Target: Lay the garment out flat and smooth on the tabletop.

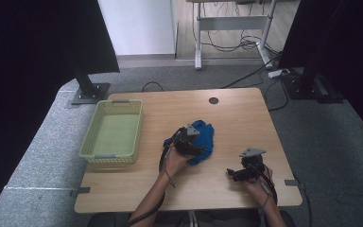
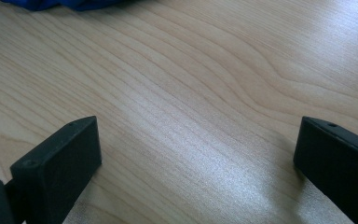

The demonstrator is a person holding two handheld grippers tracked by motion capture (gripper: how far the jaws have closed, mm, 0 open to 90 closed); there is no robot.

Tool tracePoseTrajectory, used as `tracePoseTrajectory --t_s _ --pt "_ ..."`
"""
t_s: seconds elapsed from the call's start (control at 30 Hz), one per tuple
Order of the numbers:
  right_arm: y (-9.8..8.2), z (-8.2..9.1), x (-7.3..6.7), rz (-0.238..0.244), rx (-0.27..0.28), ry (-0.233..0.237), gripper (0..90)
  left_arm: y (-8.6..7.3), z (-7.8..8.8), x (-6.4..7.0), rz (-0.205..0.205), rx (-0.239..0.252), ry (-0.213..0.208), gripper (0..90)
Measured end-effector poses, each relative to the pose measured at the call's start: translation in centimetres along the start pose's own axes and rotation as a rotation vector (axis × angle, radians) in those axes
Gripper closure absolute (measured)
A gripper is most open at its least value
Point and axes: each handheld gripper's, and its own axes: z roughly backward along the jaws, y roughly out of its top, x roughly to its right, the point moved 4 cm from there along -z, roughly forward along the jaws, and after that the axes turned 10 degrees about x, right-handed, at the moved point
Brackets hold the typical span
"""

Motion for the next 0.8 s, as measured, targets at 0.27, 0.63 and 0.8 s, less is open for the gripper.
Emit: tracePoseTrajectory --t_s 0.27,0.63,0.8 --pt "0.0 0.0 0.0 0.000 0.000 0.000 0.3 -0.1 -2.5 2.3 -0.047 -0.043 -0.047 46.3" --pt "0.0 0.0 0.0 0.002 0.000 0.003 0.3 0.2 -2.3 2.2 -0.048 -0.021 -0.007 83.2" --pt "0.0 0.0 0.0 0.002 0.000 0.003 0.3 1.5 -0.4 1.3 -0.024 0.038 -0.005 83.6"
